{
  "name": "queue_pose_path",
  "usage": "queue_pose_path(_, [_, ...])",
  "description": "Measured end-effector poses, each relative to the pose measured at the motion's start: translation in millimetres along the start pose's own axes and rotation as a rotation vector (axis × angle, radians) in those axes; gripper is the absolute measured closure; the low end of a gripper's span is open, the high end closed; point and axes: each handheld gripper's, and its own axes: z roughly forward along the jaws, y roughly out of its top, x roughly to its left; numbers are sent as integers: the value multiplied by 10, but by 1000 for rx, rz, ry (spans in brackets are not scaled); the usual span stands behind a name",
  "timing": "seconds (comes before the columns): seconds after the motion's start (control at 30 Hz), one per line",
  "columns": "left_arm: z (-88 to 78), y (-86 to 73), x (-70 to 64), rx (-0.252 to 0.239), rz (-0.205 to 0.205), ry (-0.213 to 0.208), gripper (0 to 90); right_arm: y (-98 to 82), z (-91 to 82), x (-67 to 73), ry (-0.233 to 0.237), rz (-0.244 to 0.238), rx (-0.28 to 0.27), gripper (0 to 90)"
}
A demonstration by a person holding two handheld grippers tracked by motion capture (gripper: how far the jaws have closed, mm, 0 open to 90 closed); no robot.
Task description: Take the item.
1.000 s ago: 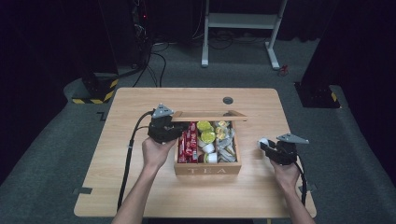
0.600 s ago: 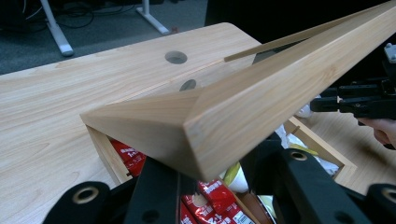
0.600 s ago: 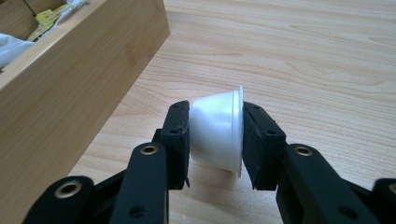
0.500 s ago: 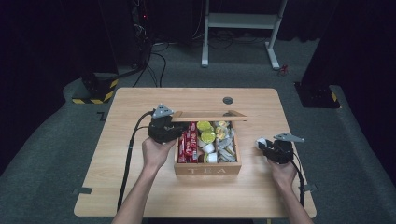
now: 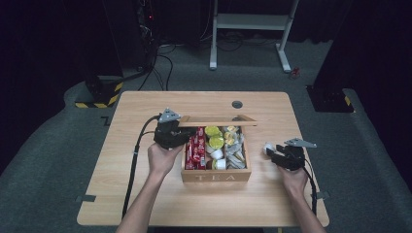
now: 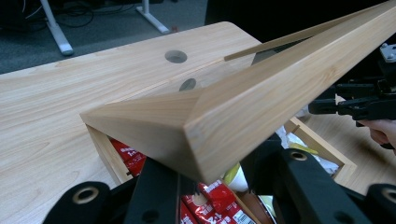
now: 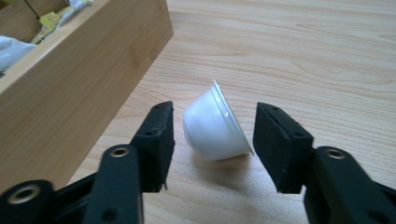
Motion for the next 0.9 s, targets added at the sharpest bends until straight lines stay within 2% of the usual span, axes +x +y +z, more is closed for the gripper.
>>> queue_pose_path(0.1, [-1,-1,-1,2,1,0,701,5,-23,-14,11,-3,-16,429])
queue_pose_path(0.3, [-4,-4,1,4,8,2,701,-31,-89,-26,23,7,-33,397])
queue_pose_path(0.9, [-35,-55,-24,-7,-1,-7,701,-274,-318,-86,11,10,-46,381])
